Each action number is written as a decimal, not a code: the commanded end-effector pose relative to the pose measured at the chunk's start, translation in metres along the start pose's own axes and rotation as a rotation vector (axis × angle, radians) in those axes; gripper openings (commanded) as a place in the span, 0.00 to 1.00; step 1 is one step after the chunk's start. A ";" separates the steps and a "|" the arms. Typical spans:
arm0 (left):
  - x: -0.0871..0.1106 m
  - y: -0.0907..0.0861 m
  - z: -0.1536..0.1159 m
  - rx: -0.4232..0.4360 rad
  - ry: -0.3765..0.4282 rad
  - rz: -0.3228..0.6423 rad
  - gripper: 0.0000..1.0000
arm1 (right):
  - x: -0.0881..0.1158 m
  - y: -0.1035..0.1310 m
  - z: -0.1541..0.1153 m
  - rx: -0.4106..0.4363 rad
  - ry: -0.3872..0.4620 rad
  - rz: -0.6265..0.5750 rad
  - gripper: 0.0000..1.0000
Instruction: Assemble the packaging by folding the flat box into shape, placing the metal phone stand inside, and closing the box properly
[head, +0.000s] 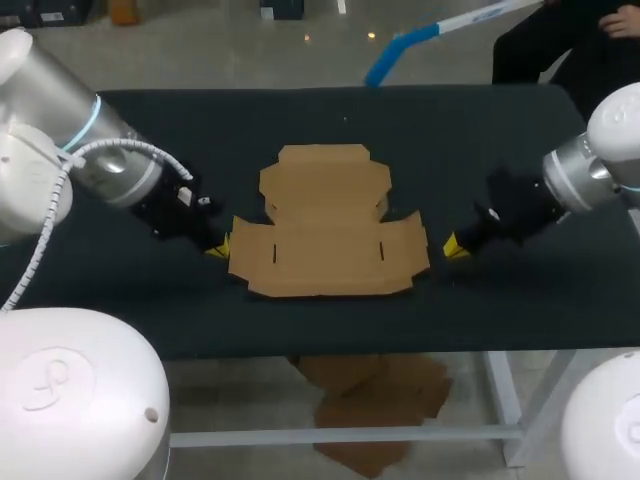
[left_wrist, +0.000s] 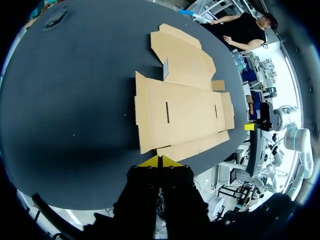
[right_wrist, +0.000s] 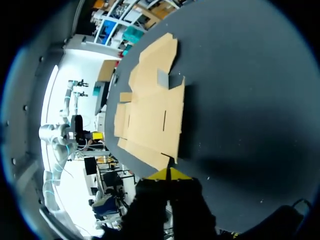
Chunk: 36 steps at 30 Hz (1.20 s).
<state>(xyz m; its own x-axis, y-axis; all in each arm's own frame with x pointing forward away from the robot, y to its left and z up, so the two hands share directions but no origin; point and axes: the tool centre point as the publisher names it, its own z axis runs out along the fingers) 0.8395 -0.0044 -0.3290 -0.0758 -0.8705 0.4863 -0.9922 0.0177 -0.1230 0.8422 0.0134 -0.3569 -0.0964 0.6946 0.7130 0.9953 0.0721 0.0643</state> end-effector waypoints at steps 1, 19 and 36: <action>-0.003 0.015 0.000 0.030 0.002 -0.008 0.00 | -0.002 -0.014 0.002 -0.024 0.003 -0.001 0.00; -0.008 0.037 0.014 0.011 0.019 -0.022 0.00 | -0.009 -0.035 0.019 -0.029 0.009 0.003 0.00; -0.013 0.031 0.043 -0.039 0.052 -0.043 0.00 | -0.012 -0.031 0.046 -0.033 -0.022 -0.027 0.00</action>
<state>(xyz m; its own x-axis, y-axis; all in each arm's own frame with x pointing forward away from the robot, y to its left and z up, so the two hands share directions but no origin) 0.8062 -0.0108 -0.3686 -0.0384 -0.8438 0.5353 -0.9969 -0.0043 -0.0783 0.8128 0.0312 -0.3966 -0.1214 0.7055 0.6983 0.9923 0.0694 0.1024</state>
